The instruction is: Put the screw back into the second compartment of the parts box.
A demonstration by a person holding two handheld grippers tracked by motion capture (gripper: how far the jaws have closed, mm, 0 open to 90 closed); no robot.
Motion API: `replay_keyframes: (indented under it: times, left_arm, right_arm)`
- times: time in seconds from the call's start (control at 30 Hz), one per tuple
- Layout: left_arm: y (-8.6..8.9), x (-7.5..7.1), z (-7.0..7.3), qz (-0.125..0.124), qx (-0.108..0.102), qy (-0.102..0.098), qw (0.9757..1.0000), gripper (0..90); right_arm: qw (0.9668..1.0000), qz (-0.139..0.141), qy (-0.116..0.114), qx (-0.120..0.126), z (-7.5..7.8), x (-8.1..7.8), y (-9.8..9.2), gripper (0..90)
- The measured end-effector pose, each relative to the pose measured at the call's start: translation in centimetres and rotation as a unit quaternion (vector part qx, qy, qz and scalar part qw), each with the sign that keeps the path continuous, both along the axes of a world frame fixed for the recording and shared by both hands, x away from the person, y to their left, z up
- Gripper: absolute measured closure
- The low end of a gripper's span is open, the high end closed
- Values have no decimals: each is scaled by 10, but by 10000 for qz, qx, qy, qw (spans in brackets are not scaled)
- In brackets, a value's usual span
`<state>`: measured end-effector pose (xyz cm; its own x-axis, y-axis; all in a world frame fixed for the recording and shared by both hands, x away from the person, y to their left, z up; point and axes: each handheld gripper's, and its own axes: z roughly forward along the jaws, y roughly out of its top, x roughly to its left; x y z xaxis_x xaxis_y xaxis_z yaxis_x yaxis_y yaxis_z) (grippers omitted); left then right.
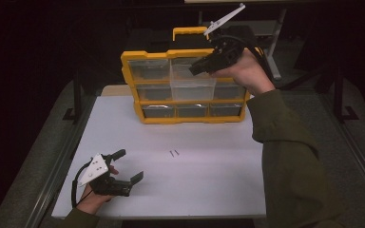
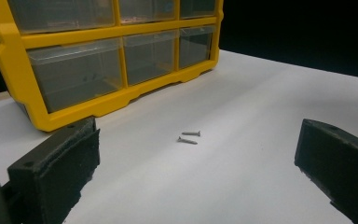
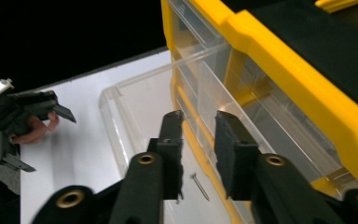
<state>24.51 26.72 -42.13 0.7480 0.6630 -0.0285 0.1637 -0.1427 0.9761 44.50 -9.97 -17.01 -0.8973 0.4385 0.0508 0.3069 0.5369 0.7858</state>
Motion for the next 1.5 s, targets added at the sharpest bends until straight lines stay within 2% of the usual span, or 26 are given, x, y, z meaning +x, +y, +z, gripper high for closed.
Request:
replay_keyframes:
  times: [0.17, 0.33, 0.67, 0.83, 1.07, 1.4, 1.5]
  left_arm:
    - [0, 0, 0, -5, 8, -3, 10000, 0]
    - [-1, 0, 0, 0, 27, 46, 10000, 0]
    - [-1, -1, 0, 11, 2, 73, 10000, 0]
    - [-1, -1, 0, 9, 11, 76, 10000, 0]
    - [-1, -1, -1, 14, -7, 83, 10000, 0]
    - [-1, -1, 0, 13, 33, 50, 10000, 0]
    - [-1, 0, 0, 14, 15, 31, 10000, 0]
  right_arm:
    - [9999, -63, -7, 83, 7, -8, -7, 689]
    - [9995, -210, -19, 217, 13, -15, -19, 636]
    - [9988, -458, -71, 167, 13, -29, -31, 458]
    - [9984, -540, -80, 120, 10, -35, -35, 368]
    - [9976, -677, -103, 109, 0, -41, -39, 192]
    - [9968, -783, -125, 56, -24, -50, -43, 99]
    - [9968, -795, -98, 54, -33, -52, -43, 97]
